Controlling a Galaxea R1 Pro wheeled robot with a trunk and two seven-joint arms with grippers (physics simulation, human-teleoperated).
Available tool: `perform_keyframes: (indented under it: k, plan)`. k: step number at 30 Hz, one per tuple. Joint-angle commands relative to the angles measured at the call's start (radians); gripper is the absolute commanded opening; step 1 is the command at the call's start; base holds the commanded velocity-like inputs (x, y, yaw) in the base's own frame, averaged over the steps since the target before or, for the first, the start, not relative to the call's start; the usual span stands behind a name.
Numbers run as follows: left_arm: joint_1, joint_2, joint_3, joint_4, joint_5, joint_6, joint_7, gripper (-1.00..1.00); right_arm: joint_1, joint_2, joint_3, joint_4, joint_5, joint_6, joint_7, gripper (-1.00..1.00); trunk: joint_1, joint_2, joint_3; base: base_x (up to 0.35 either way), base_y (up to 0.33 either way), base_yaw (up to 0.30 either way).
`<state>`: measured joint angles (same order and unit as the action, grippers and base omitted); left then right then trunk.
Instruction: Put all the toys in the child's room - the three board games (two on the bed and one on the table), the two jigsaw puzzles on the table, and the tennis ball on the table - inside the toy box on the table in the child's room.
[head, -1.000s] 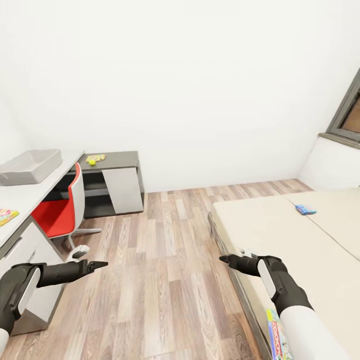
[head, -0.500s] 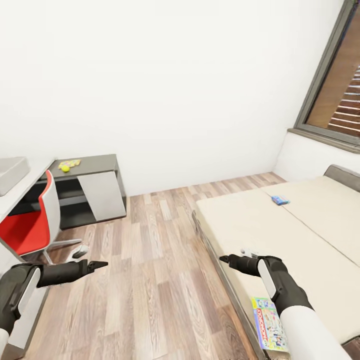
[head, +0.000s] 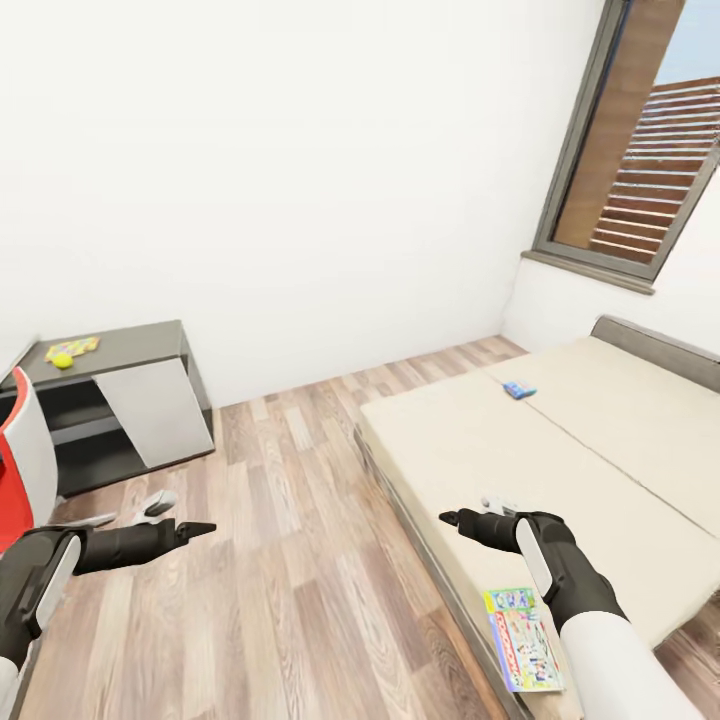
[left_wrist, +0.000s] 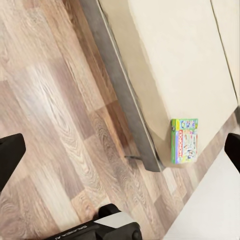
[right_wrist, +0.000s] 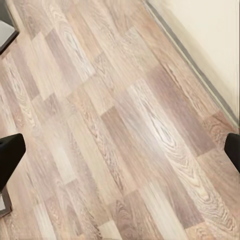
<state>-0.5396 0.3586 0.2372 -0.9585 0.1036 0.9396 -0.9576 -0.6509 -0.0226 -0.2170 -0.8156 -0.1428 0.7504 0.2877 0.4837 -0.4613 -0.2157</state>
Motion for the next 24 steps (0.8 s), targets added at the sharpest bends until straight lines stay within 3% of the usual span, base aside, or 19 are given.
perform_keyframes:
  k: [1, 11, 24]
  plan:
    - [0.0, 0.0, 0.001, 0.0, 0.005, 0.007, 0.0, 1.0, -0.001, 0.0, -0.002, 0.0, -0.004, 0.006, 0.001, 1.0, 0.001, -0.002, -0.002, 0.158, 0.107, -0.281]
    - [0.0, 0.0, 0.001, 0.0, 0.005, -0.038, -0.005, 1.0, -0.001, 0.0, -0.002, 0.0, -0.004, 0.006, 0.001, 1.0, 0.001, -0.002, -0.002, 0.175, 0.054, -0.281]
    - [0.0, 0.0, 0.0, 0.0, 0.005, -0.044, -0.008, 1.0, -0.001, 0.0, -0.004, 0.0, -0.006, 0.004, 0.001, 1.0, 0.001, -0.002, -0.002, 0.022, 0.002, -0.281]
